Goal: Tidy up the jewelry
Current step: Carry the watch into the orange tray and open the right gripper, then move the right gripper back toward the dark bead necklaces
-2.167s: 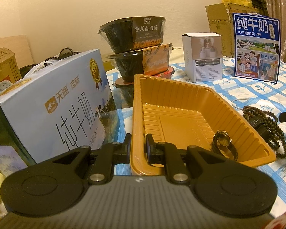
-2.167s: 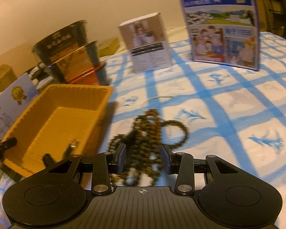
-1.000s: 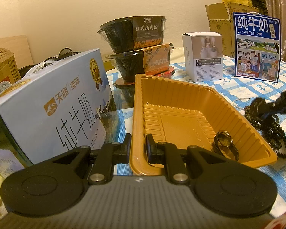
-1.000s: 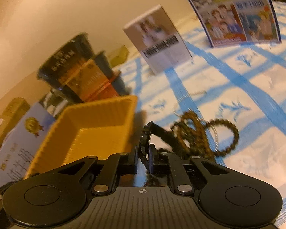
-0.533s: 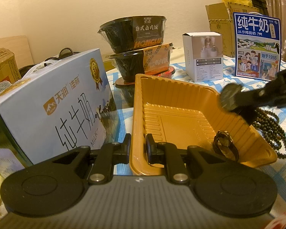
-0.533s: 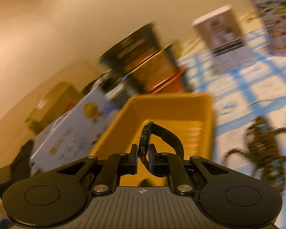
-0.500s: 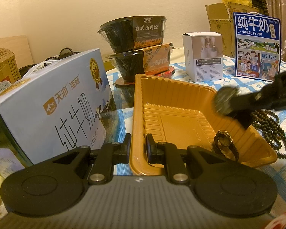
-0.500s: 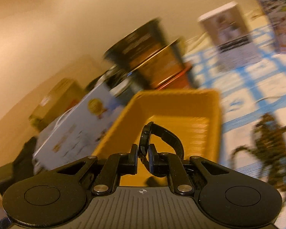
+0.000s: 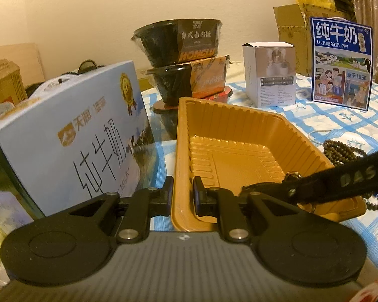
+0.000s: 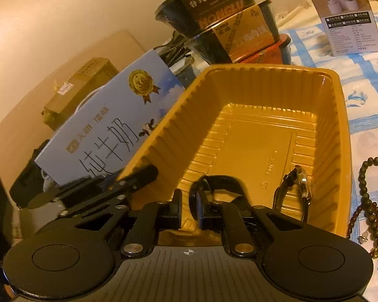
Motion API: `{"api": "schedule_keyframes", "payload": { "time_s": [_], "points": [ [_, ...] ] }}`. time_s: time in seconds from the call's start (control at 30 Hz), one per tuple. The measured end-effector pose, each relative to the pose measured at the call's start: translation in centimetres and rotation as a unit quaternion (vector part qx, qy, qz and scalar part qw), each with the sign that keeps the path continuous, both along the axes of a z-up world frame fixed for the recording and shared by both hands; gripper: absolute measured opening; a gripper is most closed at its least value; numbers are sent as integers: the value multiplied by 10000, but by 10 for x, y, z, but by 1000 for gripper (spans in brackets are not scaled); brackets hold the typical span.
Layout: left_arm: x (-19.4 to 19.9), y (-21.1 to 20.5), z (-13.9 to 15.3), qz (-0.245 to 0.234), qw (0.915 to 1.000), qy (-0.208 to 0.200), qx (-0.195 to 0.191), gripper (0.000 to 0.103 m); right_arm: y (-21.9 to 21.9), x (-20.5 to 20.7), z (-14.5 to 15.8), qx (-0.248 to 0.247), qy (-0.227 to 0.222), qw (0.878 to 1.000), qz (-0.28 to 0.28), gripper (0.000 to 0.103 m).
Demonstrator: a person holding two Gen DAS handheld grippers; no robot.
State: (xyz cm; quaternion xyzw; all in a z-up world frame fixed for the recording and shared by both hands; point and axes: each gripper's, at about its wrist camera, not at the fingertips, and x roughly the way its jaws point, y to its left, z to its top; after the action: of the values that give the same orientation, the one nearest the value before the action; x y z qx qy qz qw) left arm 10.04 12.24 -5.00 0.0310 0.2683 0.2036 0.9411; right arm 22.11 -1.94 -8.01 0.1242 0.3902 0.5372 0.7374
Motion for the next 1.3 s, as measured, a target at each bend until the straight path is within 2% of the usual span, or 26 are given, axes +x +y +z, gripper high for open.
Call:
{"api": "schedule_keyframes", "payload": {
  "time_s": [0.17, 0.3, 0.73, 1.1, 1.3],
  "points": [
    [-1, -1, -1, 10, 10000, -4, 11, 15, -26, 4, 14, 7, -224, 9994, -253, 28],
    [-1, -1, -1, 15, 10000, 7, 2, 15, -49, 10, 23, -249, -534, 9958, -705, 37],
    [1, 1, -1, 22, 10000, 22, 11, 15, -106, 35, 18, -1372, -1047, 9671, -1871, 39],
    [1, 1, -1, 24, 10000, 29, 17, 15, -124, 42, 11, -1513, -973, 9614, -2083, 40],
    [0, 0, 0, 21, 10000, 13, -3, 15, -154, 53, -3, -1646, -761, 9504, -2525, 40]
  ]
}}
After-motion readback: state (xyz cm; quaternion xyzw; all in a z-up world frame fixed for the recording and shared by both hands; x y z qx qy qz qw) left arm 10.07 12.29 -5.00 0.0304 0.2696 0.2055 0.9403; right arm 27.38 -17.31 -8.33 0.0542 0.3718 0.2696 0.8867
